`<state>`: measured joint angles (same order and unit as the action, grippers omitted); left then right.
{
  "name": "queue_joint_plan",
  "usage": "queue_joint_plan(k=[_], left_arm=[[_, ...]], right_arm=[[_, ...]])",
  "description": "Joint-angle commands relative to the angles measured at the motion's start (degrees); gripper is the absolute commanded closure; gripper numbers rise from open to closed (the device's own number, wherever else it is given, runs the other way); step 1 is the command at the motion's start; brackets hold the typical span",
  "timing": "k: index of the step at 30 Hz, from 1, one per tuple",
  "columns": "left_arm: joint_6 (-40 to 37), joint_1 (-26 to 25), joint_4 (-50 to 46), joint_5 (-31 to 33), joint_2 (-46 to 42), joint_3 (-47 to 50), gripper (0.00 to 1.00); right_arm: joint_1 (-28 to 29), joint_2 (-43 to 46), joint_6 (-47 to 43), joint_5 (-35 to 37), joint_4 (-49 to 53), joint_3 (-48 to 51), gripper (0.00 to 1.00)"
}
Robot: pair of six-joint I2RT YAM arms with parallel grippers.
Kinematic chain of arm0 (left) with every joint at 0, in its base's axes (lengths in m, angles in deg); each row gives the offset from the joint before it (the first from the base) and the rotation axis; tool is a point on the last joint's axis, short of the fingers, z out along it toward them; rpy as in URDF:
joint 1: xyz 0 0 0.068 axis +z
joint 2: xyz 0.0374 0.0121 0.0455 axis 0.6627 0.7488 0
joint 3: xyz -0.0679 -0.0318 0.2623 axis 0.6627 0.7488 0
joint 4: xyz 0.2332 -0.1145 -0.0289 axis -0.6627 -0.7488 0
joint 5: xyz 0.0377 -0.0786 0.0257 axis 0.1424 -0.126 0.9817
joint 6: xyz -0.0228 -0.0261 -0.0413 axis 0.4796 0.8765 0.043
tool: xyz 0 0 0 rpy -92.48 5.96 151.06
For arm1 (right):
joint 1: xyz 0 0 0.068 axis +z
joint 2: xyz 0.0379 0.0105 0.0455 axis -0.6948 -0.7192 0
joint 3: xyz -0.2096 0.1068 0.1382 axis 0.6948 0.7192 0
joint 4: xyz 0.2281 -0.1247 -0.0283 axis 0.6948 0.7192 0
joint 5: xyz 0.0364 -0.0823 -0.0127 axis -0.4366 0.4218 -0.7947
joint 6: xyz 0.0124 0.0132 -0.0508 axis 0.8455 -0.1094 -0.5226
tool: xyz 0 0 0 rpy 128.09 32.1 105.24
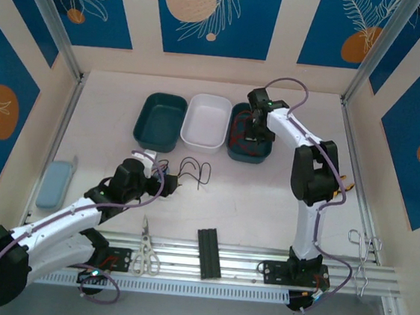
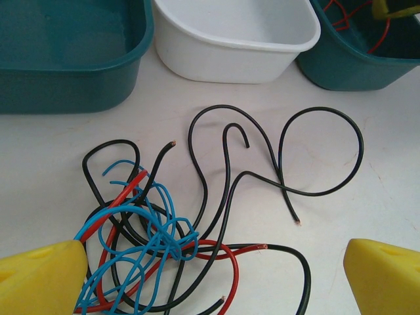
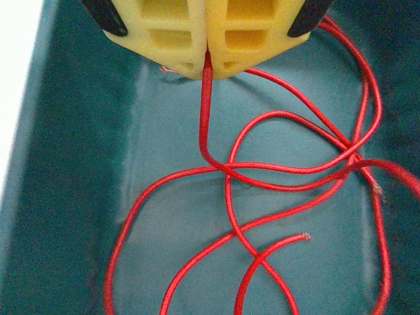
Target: Untangle the cables
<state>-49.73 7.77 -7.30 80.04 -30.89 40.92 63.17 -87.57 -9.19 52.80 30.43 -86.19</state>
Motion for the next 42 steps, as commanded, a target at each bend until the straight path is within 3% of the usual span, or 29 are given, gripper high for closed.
queue_joint_plan(k=[1,7,14,21,31,36,42], left_arm=[[-0.5,0.4,0.0,0.9,-0.3,-1.1,0.0],[-0.3,0.4,0.0,1.1,-0.4,-1.0,0.0],[-0.3,0.4,-0.2,1.3,-0.7,-1.2,0.0],[-0.5,0.4,-0.7,1.9,-0.9,-1.7,0.0],[0.7,1.1,-6.5,5.1,-1.6,-4.8,0.0],[2.5,5.2,-13.4,5.5,-0.9,-7.2,0.0],[6.3,12.8,-13.9,-1.1,-1.8,-5.3,0.0]], right_arm=[[0.1,-1.4,-0.4,-2.3,2.4,-2.7,1.0],[-0.8,-2.6,0.3,-3.1,3.0,-3.4,0.92],[-0.8,2.6,1.1,-2.5,3.2,-2.2,0.66],[-0.2,9.2,1.5,-0.5,4.1,-0.6,0.5],[4.3,18.3,2.6,-2.9,3.0,1.6,0.45],[8.5,21.8,3.9,-9.7,-0.6,3.1,0.45],[14.6,20.4,4.6,-16.6,-3.9,2.2,0.45]])
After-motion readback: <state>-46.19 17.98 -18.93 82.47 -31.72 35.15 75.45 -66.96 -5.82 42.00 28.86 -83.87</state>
